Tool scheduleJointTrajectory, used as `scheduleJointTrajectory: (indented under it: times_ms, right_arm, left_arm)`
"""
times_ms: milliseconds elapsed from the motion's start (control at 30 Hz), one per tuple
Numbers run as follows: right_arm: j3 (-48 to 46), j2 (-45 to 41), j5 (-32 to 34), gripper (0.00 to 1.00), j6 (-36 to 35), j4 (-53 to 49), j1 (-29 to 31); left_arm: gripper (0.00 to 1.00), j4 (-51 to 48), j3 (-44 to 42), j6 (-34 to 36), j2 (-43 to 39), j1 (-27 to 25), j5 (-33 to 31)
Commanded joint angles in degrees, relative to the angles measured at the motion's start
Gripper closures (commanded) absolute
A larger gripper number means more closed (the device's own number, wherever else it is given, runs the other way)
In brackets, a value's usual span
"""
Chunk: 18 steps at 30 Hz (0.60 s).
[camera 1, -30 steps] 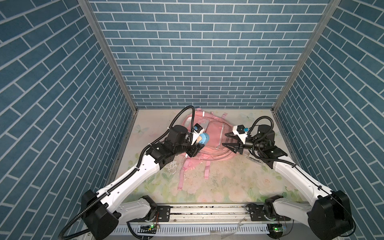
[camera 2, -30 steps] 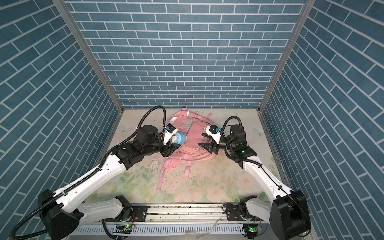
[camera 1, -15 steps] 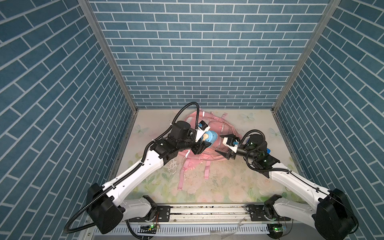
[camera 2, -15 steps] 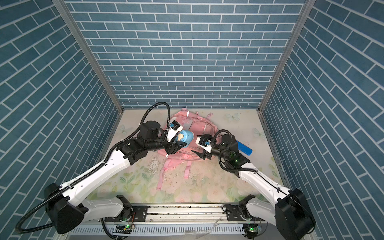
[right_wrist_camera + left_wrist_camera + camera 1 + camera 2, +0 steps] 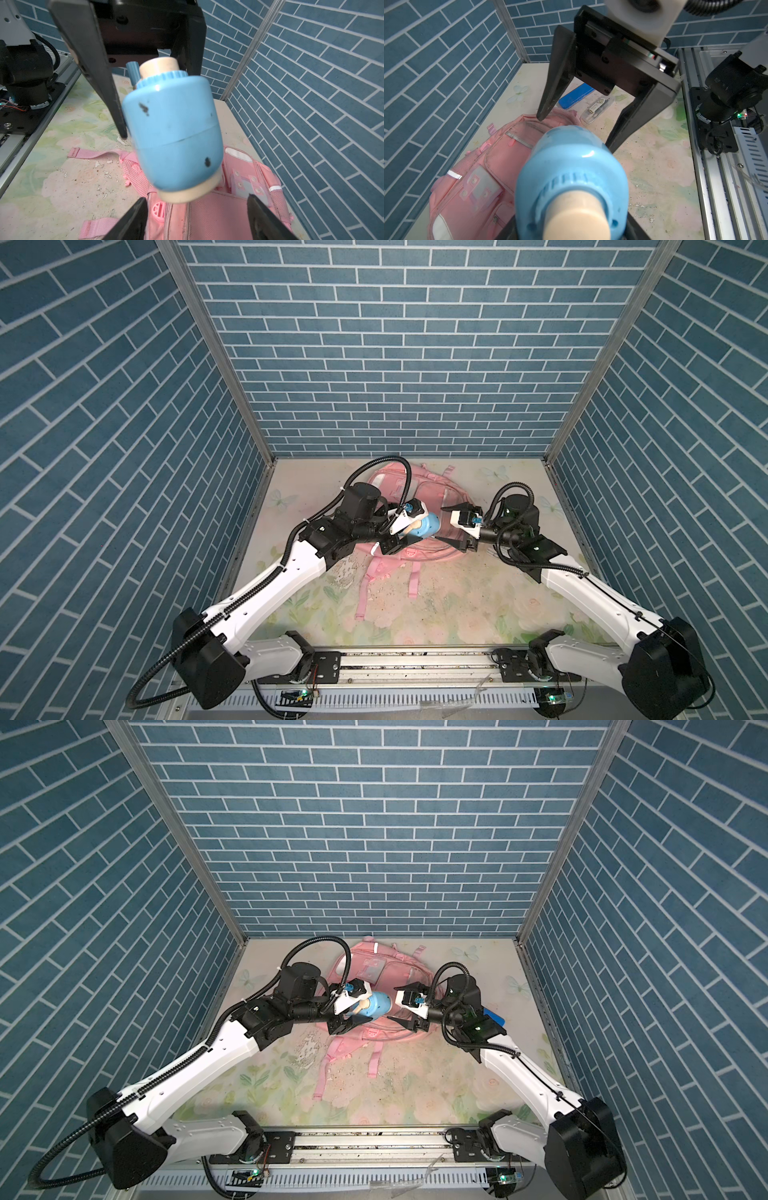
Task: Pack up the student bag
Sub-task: 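Carry the blue sharpener with the right gripper toward the backpack opening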
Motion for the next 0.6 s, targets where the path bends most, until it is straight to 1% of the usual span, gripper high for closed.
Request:
scheduleJointTrajectory:
  times_ms: [0, 200, 400, 567]
  right_arm:
    - [2.97, 2.49, -5.53, 0.25, -5.12, -5.25, -0.04]
    - [4.91, 4.56, -7.98, 0.25, -6.96, -8.26, -0.13]
    - [6.90, 6.79, -11.00, 0.24, -6.72, -10.06, -0.13]
    - [8.12, 7.45, -11.95, 0.25, -6.59, -12.31, -0.13]
  left_arm:
    - [0.70, 1.13, 1.50, 4.79, 0.42, -0.22, 3.58]
    - [0.70, -0.55, 3.21, 7.43, 1.62, -0.67, 2.21]
    - [0.69, -0.54, 2.53, 10.11, 1.51, -1.01, 3.26]
    - [0.69, -0.34, 1.54, 13.32, 1.78, -1.20, 3.85]
